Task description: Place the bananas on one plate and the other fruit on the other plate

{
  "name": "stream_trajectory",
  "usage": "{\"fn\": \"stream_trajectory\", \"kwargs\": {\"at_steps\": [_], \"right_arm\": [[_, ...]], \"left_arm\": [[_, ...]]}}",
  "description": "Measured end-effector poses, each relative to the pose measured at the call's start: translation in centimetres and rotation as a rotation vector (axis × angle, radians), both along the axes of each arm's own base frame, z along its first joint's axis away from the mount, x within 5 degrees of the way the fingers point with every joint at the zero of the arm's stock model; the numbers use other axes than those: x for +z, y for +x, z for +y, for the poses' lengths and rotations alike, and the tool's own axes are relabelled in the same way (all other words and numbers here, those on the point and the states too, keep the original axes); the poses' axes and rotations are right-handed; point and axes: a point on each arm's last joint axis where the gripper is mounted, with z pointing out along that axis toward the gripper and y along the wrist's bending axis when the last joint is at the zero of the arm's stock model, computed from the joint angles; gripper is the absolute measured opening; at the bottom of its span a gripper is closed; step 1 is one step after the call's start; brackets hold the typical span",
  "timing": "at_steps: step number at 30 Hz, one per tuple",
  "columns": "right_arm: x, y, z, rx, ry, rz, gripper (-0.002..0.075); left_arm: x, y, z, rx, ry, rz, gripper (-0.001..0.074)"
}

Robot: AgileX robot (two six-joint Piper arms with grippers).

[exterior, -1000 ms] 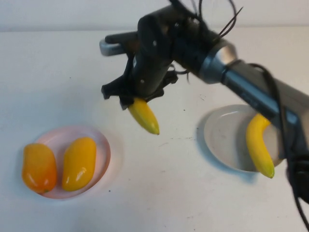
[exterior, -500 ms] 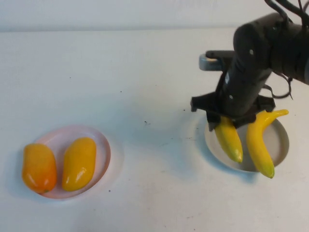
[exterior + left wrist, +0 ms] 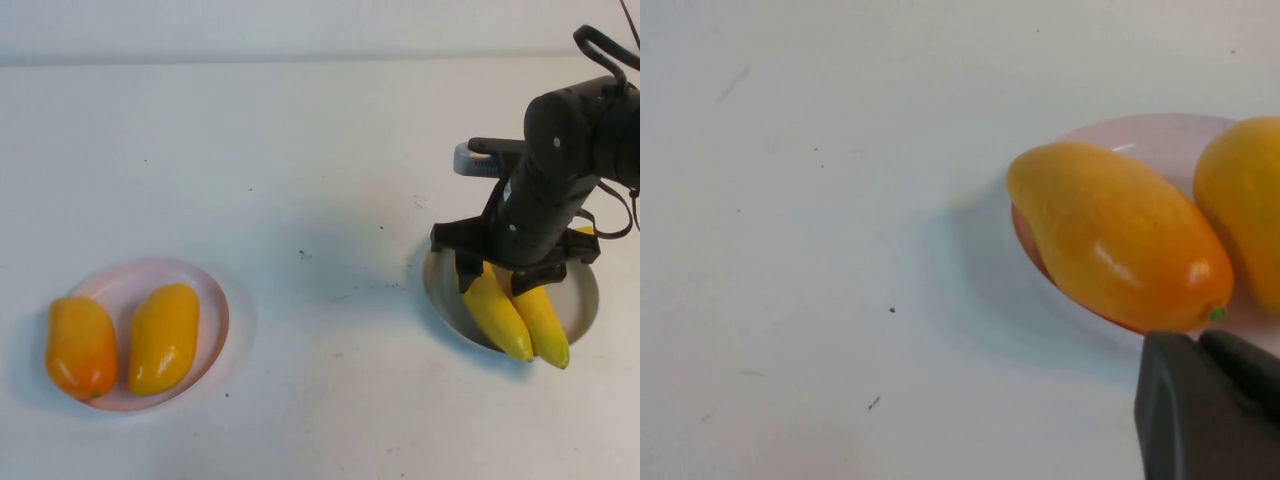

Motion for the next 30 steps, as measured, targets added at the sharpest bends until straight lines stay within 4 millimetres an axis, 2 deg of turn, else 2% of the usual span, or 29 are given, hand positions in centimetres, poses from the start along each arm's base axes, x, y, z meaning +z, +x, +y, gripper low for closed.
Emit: {"fn": "stream_trajectory", "kwargs": {"at_steps": [3,7,10,12,16,18,25,30], "right_arm": [[0.9,-0.6,0.0,0.016,-0.003,0.0,0.0423],[3.7,-2.5,-0.1,0.064,0.012,-0.046,0.0382],[6.2,-5.7,-1.0,0.103,0.032,-0.097,0.0297],[6.9,-7.9,-1.8,0.123,0.039,-0.096,0.0235],[8.4,-12.3,-4.2,0.2,0.009,-0.077,0.0055],[9.0,-14.3,-5.3,0.242,-0.005,-0.071,0.0015],[10.2,-20.6,-8.6,0.386,0.004,-0.187,-0.0012],[10.7,-24.1,-10.4,0.403,0.037,-0.265,-0.0014]], "left_arm": [[0.0,0.0,0.0,0.0,0.0,0.0,-0.0003],[0.0,0.0,0.0,0.0,0.0,0.0,-0.0003],[0.0,0.0,0.0,0.0,0.0,0.0,-0.0003],[0.0,0.0,0.0,0.0,0.0,0.0,-0.0003],[0.0,0.0,0.0,0.0,0.0,0.0,-0.0003],[0.0,0.0,0.0,0.0,0.0,0.0,-0.0003],[0.0,0.0,0.0,0.0,0.0,0.0,-0.0003],[0.0,0.0,0.0,0.0,0.0,0.0,-0.0003]]}}
